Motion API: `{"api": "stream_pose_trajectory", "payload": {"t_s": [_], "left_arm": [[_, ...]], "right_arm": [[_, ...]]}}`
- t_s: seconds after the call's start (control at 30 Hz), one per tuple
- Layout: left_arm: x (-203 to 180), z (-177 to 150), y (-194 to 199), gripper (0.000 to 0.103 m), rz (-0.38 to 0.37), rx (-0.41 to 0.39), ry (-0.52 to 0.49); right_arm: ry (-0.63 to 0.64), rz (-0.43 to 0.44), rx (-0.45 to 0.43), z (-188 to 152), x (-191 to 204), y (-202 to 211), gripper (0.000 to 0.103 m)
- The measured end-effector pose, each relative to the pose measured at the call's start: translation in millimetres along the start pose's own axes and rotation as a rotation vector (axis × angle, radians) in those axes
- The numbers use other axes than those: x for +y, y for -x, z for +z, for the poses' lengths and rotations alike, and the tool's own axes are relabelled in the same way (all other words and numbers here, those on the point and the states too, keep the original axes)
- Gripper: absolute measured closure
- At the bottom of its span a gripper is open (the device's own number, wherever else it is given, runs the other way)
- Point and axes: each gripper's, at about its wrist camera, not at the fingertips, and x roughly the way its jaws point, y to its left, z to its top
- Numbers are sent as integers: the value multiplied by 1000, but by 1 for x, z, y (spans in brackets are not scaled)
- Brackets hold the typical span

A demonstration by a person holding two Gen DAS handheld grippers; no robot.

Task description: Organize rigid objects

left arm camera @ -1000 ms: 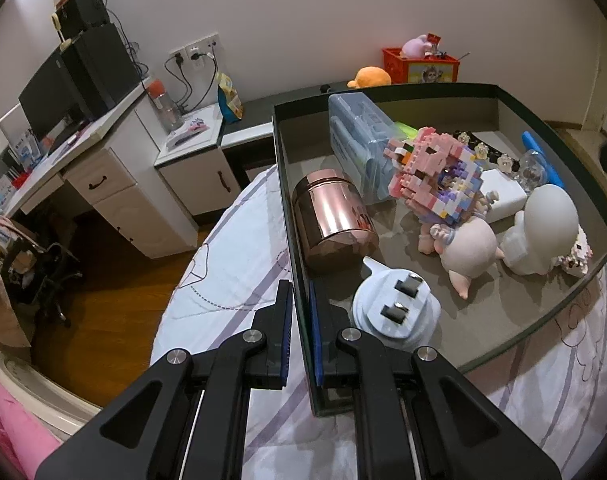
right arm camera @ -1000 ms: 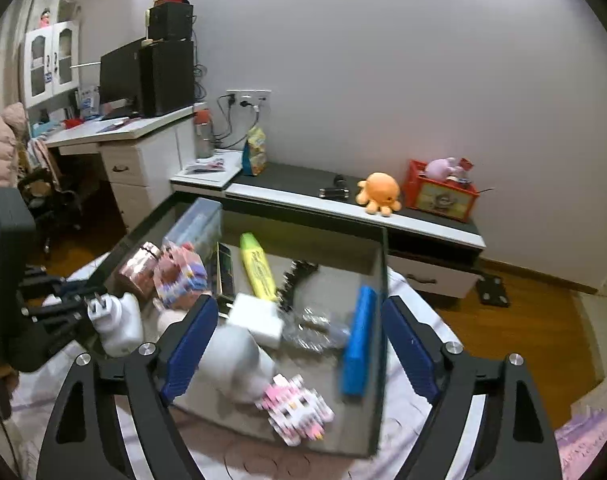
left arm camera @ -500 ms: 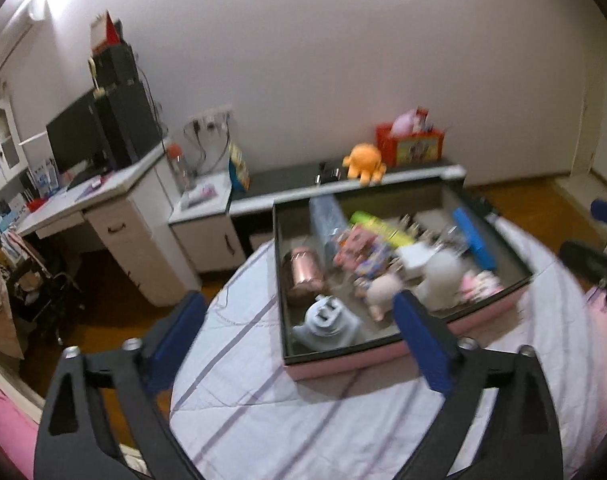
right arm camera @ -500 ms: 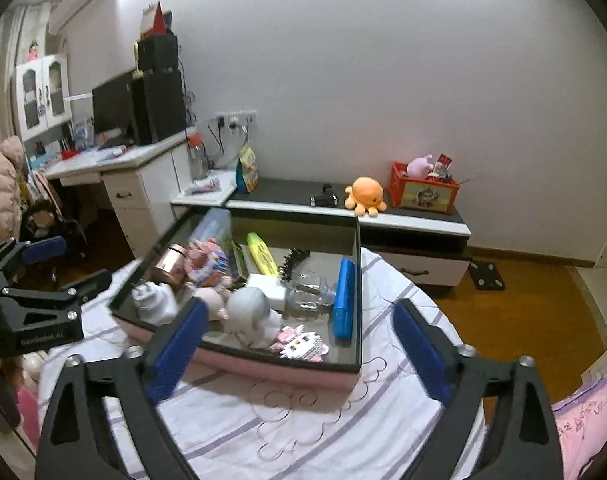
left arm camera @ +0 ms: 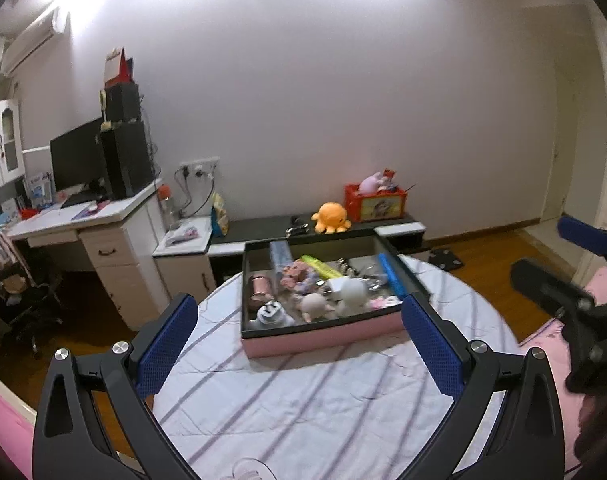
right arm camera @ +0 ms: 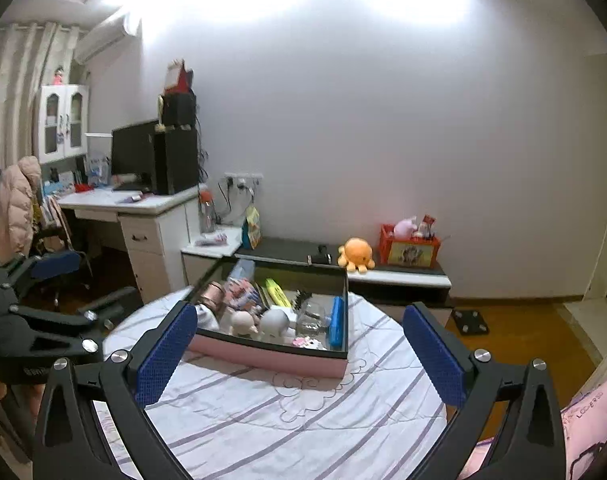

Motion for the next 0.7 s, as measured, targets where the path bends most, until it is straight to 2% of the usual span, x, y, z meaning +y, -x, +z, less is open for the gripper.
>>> {"api": "stream_pose_trajectory", "payload": {"t_s": [0.07, 0.17, 0.33, 0.7], "left_arm": [[-5, -2, 15, 0, 1, -24, -7], [-10, -4, 37, 0, 20, -59, -10], [-16, -8, 68, 0, 1, -111, -1], [-20, -14, 126, 0, 58, -227, -12]], "right_arm": [[16, 7, -22, -3, 6, 15, 0], [33, -31, -59, -6, 13, 35, 0], [18, -40, -104, -9, 12, 64, 0], [22, -40, -189, -10, 21, 114, 0]]}}
